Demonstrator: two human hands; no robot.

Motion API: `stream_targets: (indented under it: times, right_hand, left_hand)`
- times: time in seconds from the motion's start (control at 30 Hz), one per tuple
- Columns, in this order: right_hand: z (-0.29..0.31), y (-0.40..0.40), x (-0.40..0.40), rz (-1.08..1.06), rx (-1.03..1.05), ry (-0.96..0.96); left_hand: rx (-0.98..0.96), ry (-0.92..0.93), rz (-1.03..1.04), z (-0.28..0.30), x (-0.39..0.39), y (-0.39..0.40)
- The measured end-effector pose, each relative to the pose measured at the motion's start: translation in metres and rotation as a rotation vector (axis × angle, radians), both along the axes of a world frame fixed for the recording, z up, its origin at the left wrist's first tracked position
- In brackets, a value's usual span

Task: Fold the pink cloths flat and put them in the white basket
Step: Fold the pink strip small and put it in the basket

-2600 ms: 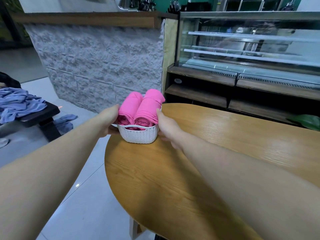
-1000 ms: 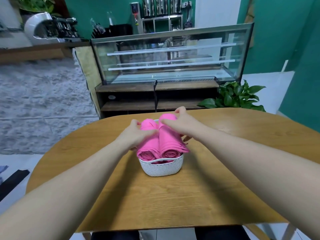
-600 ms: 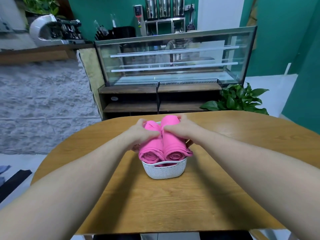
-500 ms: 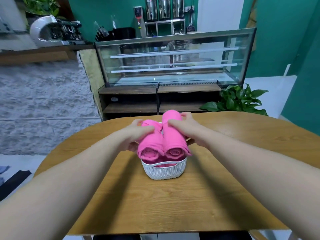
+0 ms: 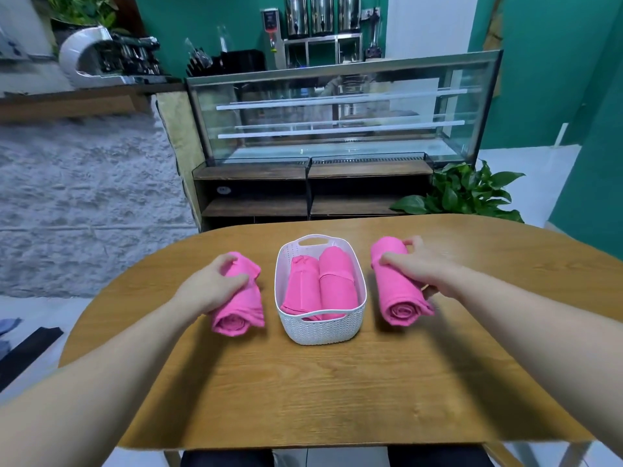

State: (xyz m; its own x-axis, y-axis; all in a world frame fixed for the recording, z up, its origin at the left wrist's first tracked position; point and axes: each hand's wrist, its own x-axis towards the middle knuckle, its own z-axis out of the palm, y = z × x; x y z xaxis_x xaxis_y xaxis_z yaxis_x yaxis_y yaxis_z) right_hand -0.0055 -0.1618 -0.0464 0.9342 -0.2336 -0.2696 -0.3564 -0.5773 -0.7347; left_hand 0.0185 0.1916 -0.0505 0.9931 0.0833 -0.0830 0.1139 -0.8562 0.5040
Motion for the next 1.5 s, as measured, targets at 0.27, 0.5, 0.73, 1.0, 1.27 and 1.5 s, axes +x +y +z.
stream_targets:
  times: [0.27, 0.5, 0.73, 1.0, 1.27, 1.5]
  right_hand:
    - [-0.031, 0.005, 0.0, 0.087, -0.283, 0.134]
    - [0.001, 0.015, 0.009, 0.3, -0.364, -0.49]
    - [0.03, 0.079, 0.028, 0.862, -0.84, -0.246]
    - [0.017, 0.085, 0.056, 0.96, -1.032, 0.068]
    - [0.008, 0.101, 0.068, 0.961, -1.104, 0.14]
    - [-0.004, 0.101, 0.079, 0.965, -0.963, 0.152]
  left_hand:
    - [0.252, 0.11, -0.12, -0.038, 0.001, -0.016]
    - [0.2, -0.433, -0.339, -0.013, 0.008, -0.022]
    - [0.472, -0.203, -0.861, 0.012, 0.017, -0.083]
    - [0.782, -0.066, -0.976, 0.005, 0.04, -0.088]
    - [0.756, -0.202, -0.861, 0.0, 0.031, -0.079]
    - [0.7, -0.102, -0.918, 0.003, 0.044, -0.076]
